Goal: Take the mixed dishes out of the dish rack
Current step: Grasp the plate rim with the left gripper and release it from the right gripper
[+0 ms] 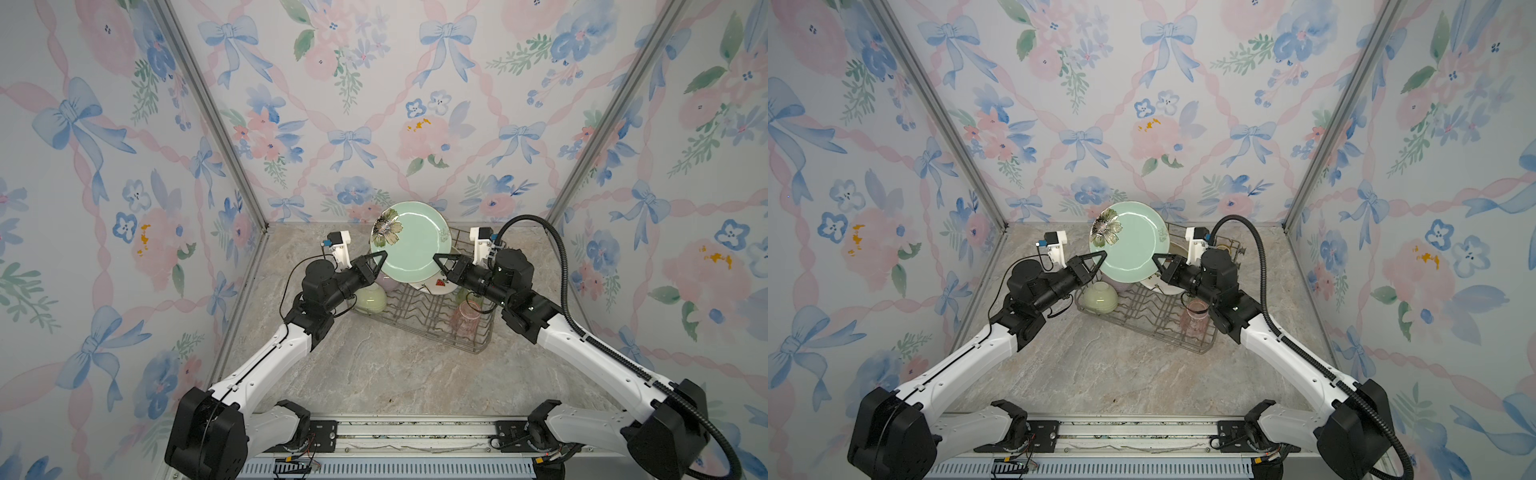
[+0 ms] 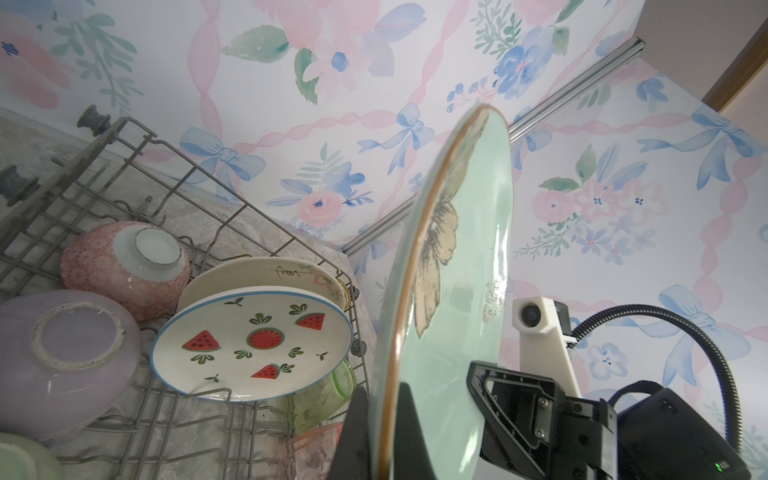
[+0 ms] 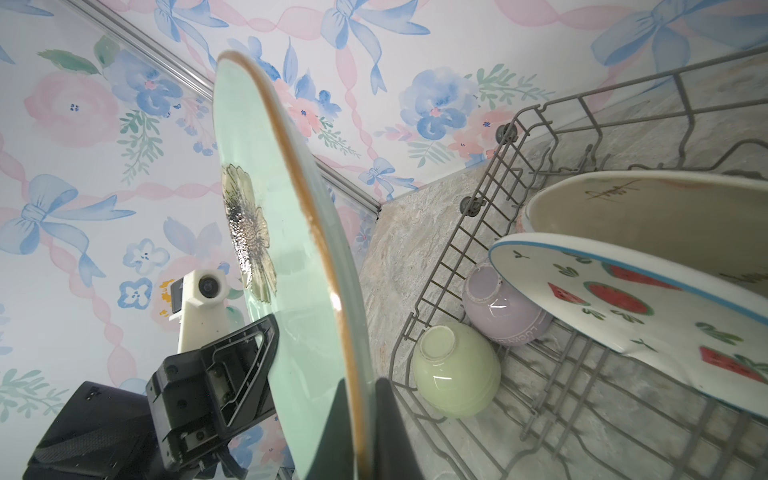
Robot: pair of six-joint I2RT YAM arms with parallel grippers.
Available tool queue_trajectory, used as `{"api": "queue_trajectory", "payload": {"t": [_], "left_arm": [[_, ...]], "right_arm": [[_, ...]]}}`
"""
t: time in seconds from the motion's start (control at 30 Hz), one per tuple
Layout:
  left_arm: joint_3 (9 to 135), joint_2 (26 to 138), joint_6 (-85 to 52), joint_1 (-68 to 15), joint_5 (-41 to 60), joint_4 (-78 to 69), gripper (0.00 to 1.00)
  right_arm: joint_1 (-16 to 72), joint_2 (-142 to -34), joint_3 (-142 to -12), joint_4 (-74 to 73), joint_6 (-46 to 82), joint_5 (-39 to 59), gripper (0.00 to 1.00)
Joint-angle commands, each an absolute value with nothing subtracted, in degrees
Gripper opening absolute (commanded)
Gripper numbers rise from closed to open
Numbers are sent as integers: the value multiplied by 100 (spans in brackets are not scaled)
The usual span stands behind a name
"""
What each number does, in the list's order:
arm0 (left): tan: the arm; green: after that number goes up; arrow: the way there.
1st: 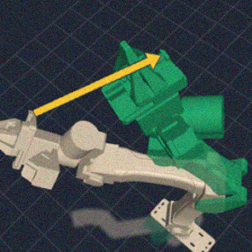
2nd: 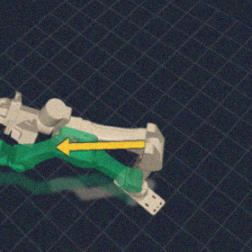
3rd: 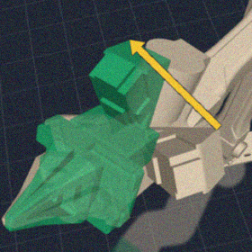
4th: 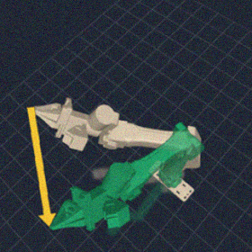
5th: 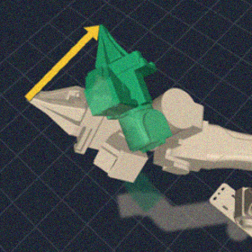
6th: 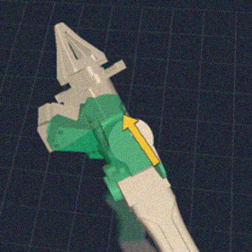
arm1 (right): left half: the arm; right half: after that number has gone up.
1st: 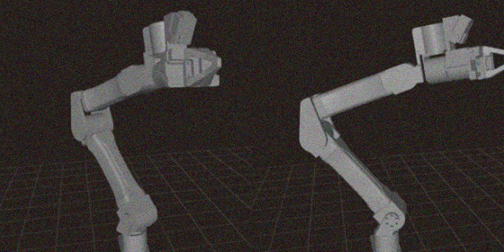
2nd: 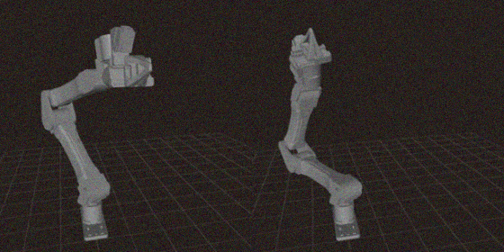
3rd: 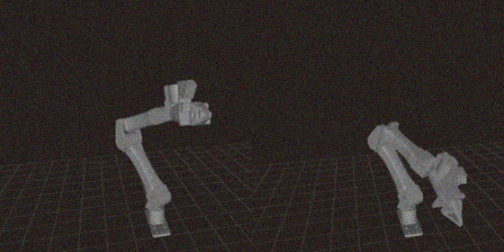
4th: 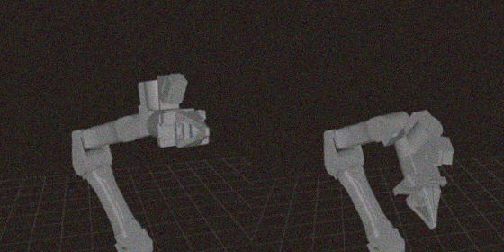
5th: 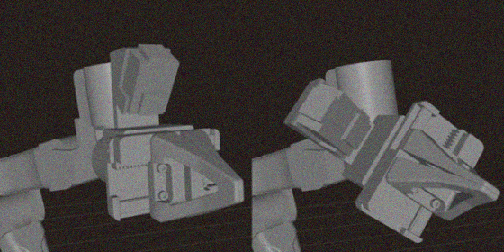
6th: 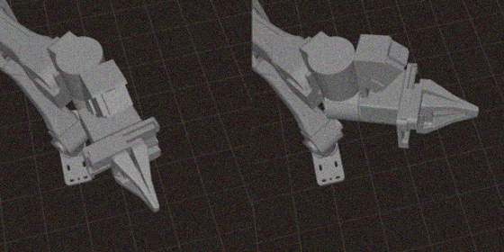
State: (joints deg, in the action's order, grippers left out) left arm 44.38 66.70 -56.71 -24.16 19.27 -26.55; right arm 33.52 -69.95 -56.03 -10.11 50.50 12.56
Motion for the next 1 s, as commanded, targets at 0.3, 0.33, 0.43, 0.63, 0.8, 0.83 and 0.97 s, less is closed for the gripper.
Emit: {"api": "queue_trajectory", "payload": {"t": [0.3, 0.33, 0.43, 0.63, 0.8, 0.83, 0.97], "left_arm": [[4403, 6605, -5240, -2348, 2091, -2892, 0], [4403, 6592, -5227, -2340, 2058, -2890, 0], [4388, 6573, -5202, -2304, 2012, -2889, 0], [4263, 6410, -5186, -2241, 1601, -2892, 0], [4432, 6499, -5111, -2061, 1494, -2892, 0], [4479, 6529, -5113, -1993, 1495, -2894, 0], [4612, 6648, -5050, -1701, 1401, -2892, 0]], "right_arm": [[3469, -7052, -5921, -1536, 4732, 1602, 44], [3471, -7055, -5905, -1516, 4705, 1577, 49], [3446, -7041, -5882, -1447, 4656, 1480, 56], [3445, -7058, -5902, -1286, 4481, 1375, 78], [3430, -6883, -5851, -733, 4158, 1039, 100], [3425, -6772, -5764, -698, 4102, 943, 97], [3426, -6319, -5489, -493, 3830, 576, 97]]}}
